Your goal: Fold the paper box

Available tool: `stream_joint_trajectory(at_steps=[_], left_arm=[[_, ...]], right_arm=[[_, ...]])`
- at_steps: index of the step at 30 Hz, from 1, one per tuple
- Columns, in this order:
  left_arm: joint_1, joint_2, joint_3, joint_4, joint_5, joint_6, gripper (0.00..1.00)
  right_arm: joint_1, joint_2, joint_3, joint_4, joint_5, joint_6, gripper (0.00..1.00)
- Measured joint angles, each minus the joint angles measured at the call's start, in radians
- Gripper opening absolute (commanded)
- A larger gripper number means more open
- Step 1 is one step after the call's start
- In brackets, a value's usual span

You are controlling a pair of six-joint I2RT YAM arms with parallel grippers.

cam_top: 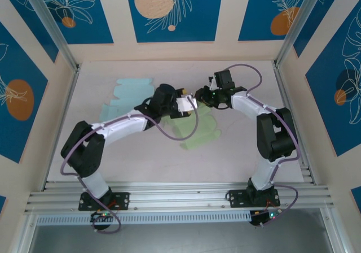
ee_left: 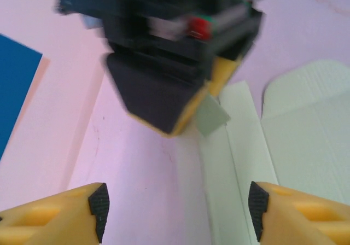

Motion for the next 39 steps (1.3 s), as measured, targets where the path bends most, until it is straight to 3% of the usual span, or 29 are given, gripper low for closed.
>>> stream_joint_trajectory(at_steps=[5,10,18,25,29,36,39], left_arm=[[0.074,0.018,0.204,-0.212,0.085,-0.186,0.81],[0.122,0.129,0.443,-0.413,0.194,-0.317,0.81],[0.118,0.288,0.492,-0.596,0.268,-0.393,0.83],[0.109,0.312,0.497,-0.647,0.27,-0.397,0.83],[0.101,0.317,0.502,-0.653,0.259,-0.388,0.75],[0.062,0.351,0.503,-0.653,0.163,-0.354,0.71],[0.043,0.367,0.499,-0.639,0.09,-0.33,0.62]], right_arm=[[-0.003,0.0,-0.014,0.02,-0.014,0.0,0.32],[-0.003,0.0,-0.021,0.042,-0.022,0.0,0.32],[-0.003,0.0,-0.054,0.072,-0.023,-0.008,0.32],[-0.003,0.0,-0.074,0.109,-0.022,-0.025,0.32],[-0.003,-0.007,-0.092,0.135,-0.022,-0.031,0.32],[-0.003,-0.011,-0.111,0.163,-0.022,-0.035,0.32],[-0.003,-0.011,-0.114,0.172,-0.021,-0.038,0.32]])
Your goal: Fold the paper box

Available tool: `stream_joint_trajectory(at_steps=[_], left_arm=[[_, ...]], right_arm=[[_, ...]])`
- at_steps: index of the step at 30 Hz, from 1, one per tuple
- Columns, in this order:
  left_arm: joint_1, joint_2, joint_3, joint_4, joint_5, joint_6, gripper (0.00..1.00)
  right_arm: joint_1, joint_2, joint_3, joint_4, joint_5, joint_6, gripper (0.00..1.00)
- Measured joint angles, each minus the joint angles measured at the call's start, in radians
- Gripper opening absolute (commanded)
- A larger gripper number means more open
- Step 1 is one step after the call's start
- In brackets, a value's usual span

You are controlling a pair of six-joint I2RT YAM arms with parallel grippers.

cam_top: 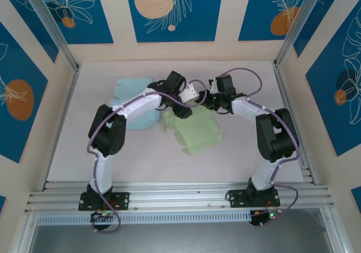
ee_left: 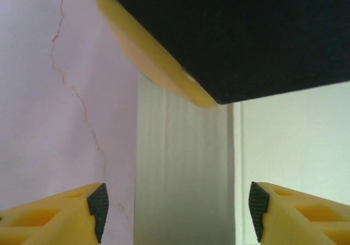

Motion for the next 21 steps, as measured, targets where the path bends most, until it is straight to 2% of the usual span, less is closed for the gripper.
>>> stream_joint_trajectory(at_steps=[5,12,17,21], left_arm=[[-0.039,0.002,-0.05,0.075,-0.144,0.065,0.44],[-0.087,-0.048,-0.219,0.327,-0.32,0.193,0.18],[-0.121,-0.098,-0.34,0.546,-0.418,0.314,0.16],[-0.129,-0.119,-0.412,0.657,-0.431,0.402,0.16]], right_arm=[[0.0,0.0,-0.011,0.016,0.001,0.0,0.32],[-0.016,-0.005,-0.019,-0.011,0.029,-0.014,0.35],[-0.044,-0.065,-0.022,-0.061,0.033,-0.022,0.42],[-0.103,-0.152,-0.063,-0.087,0.019,-0.023,0.47]])
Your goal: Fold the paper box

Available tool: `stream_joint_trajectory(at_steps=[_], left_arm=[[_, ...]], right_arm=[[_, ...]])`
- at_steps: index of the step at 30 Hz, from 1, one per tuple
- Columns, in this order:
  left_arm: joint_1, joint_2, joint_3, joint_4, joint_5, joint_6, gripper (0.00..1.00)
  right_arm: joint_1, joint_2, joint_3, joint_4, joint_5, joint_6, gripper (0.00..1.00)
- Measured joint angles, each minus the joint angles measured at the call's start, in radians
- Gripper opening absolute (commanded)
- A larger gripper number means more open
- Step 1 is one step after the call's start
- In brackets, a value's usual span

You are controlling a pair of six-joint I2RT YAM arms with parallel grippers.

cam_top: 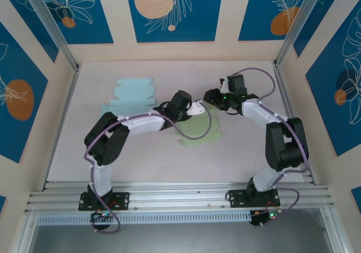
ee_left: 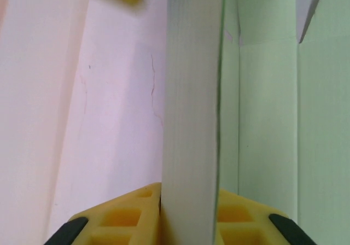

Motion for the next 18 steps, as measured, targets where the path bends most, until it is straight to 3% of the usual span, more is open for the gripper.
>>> stream_joint_trajectory(at_steps=[7,13,18], left_arm=[[0.01,0.0,-0.015,0.024,-0.003,0.069,0.17],[0.046,0.043,0.073,-0.045,0.011,0.041,0.19],[0.101,0.105,0.23,-0.201,0.068,-0.015,0.24]], right_arm=[[-0.128,-0.126,-0.092,0.025,-0.019,-0.002,0.47],[-0.116,-0.127,-0.206,0.051,-0.027,0.01,0.47],[-0.11,-0.127,-0.23,0.062,-0.031,0.013,0.47]])
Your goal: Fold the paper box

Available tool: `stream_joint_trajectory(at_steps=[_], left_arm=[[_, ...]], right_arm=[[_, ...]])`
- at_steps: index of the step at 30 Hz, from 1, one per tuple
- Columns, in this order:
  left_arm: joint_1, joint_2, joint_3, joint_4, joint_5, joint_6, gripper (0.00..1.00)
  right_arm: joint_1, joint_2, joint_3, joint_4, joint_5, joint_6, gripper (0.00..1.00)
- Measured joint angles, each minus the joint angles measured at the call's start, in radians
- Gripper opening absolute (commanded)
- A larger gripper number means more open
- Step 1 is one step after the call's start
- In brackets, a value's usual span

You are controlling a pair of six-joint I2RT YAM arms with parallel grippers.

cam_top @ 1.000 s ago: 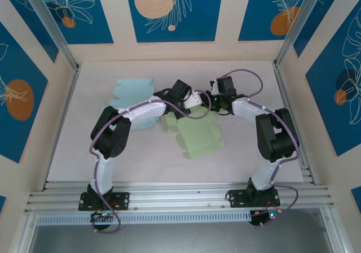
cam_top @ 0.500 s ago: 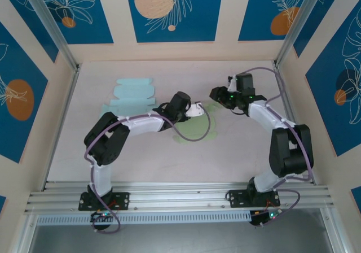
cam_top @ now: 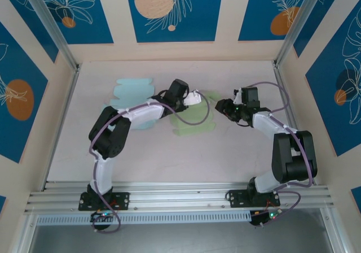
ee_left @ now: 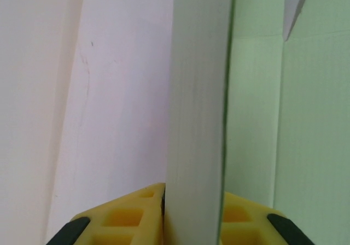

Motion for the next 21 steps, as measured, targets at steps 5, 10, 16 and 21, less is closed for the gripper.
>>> stream_joint_trajectory(at_steps=[5,10,16,21], left_arm=[[0.042,0.065,0.161,-0.166,0.074,-0.046,0.35],[0.061,0.118,0.246,-0.256,0.103,-0.058,0.37],[0.063,0.134,0.27,-0.287,0.107,-0.061,0.41],[0.068,0.135,0.279,-0.285,0.106,-0.071,0.45]], right_arm=[[0.011,0.051,0.03,0.006,0.005,-0.005,0.47],[0.018,0.18,0.129,0.006,0.009,-0.026,0.47],[0.031,0.303,0.237,0.005,0.017,-0.063,0.47],[0.044,0.373,0.285,0.003,0.02,-0.083,0.47]])
